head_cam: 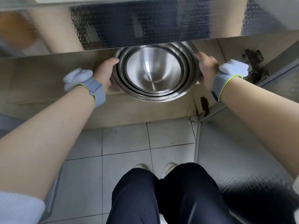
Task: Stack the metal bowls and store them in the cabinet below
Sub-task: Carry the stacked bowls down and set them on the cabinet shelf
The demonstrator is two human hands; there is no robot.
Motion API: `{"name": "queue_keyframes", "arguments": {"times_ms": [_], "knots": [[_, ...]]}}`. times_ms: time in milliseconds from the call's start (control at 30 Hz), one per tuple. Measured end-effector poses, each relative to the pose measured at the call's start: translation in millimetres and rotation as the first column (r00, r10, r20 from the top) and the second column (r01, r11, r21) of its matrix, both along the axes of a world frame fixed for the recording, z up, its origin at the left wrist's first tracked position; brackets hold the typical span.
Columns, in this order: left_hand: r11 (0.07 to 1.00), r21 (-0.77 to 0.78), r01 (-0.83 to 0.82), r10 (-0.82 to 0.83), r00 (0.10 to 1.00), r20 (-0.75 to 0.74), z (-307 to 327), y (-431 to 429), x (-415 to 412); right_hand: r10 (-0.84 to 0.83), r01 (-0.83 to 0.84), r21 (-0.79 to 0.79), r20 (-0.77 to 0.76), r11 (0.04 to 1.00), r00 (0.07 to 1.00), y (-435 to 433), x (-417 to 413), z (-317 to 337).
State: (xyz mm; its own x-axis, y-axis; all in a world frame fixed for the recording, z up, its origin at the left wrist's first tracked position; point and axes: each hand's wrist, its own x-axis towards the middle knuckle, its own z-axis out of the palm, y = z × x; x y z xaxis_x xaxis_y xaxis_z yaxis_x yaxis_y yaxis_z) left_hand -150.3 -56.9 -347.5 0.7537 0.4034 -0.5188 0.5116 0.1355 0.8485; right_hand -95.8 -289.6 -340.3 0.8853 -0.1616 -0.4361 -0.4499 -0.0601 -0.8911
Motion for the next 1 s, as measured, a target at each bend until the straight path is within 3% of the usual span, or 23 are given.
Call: {"name": "queue_keyframes", "arguments": {"times_ms": [167, 267, 433, 500, 567, 700, 1000], "knots": [[0.991, -0.117, -0.070, 0.083, 0.991, 0.107, 0, -3, -2, -0.009, 0.010, 0.091, -0.017, 0.996, 1.000, -8, -7, -9], [0.986, -0.148, -0.075, 0.094, 0.988, 0.126, -1, 0, -16, 0.003, 0.007, 0.246, -0.041, 0.969, 0.999, -20, -22, -21], [0.997, -0.062, -0.041, 0.044, 0.998, 0.048, -18, 4, -52, 0.170, -0.152, 0.132, -0.140, 0.980, 0.975, -32, -55, -38], [1.000, -0.010, 0.020, -0.020, 1.000, 0.004, -22, 1, -67, 0.297, -0.283, 0.107, -0.161, 0.953, 0.941, -30, -69, -41], [0.982, 0.044, 0.183, -0.182, 0.983, -0.031, -23, -6, -79, 0.408, -0.390, 0.130, -0.166, 0.912, 0.898, -25, -80, -43], [0.873, 0.074, 0.482, -0.482, 0.876, -0.018, -22, -22, -90, 0.532, -0.508, 0.187, -0.108, 0.841, 0.840, -8, -92, -43], [0.845, 0.112, 0.523, -0.528, 0.849, 0.017, -17, -31, -68, 0.481, -0.467, 0.182, -0.038, 0.865, 0.876, 3, -79, -42]]}}
